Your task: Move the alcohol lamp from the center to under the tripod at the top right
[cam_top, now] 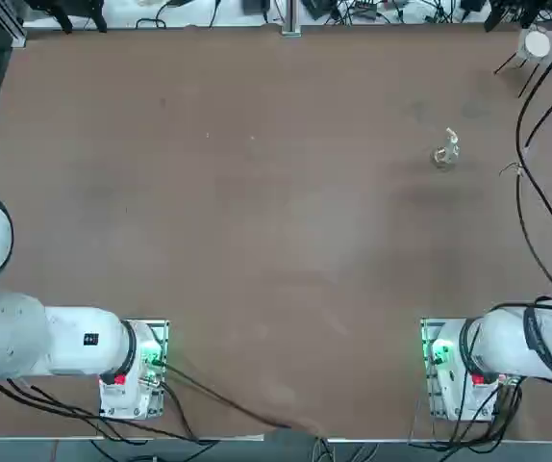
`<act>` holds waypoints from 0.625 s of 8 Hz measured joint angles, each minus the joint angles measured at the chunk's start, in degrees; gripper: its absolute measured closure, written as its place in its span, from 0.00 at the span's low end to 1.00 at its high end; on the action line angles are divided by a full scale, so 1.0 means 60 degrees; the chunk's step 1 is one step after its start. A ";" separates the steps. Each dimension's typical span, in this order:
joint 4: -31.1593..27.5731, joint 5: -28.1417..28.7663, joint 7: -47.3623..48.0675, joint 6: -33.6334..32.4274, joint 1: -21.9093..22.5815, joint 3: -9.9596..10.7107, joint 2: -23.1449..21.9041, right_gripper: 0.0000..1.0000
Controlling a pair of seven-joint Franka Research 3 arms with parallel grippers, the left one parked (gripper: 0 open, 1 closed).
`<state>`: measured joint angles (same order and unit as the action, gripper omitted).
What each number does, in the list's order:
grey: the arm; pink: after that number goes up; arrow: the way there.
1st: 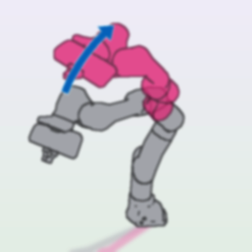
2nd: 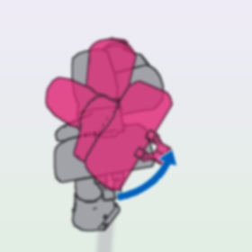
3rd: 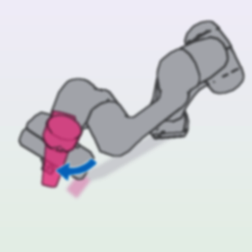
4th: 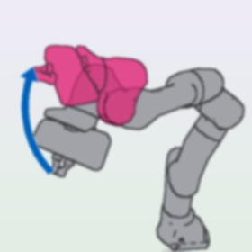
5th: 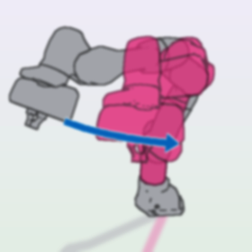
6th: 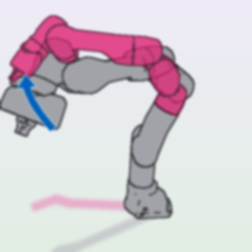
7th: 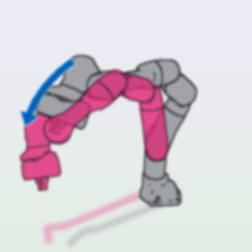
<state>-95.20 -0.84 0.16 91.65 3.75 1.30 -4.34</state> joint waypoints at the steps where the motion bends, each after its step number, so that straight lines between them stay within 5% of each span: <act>1: 0.0000 0.0000 0.0000 0.0000 -0.0002 0.0001 0.0006 0.00; 5: 0.0018 0.0000 0.0000 -0.0027 -0.0014 0.0012 0.0044 0.00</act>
<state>-95.09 -0.84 0.16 91.49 3.66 1.37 -4.08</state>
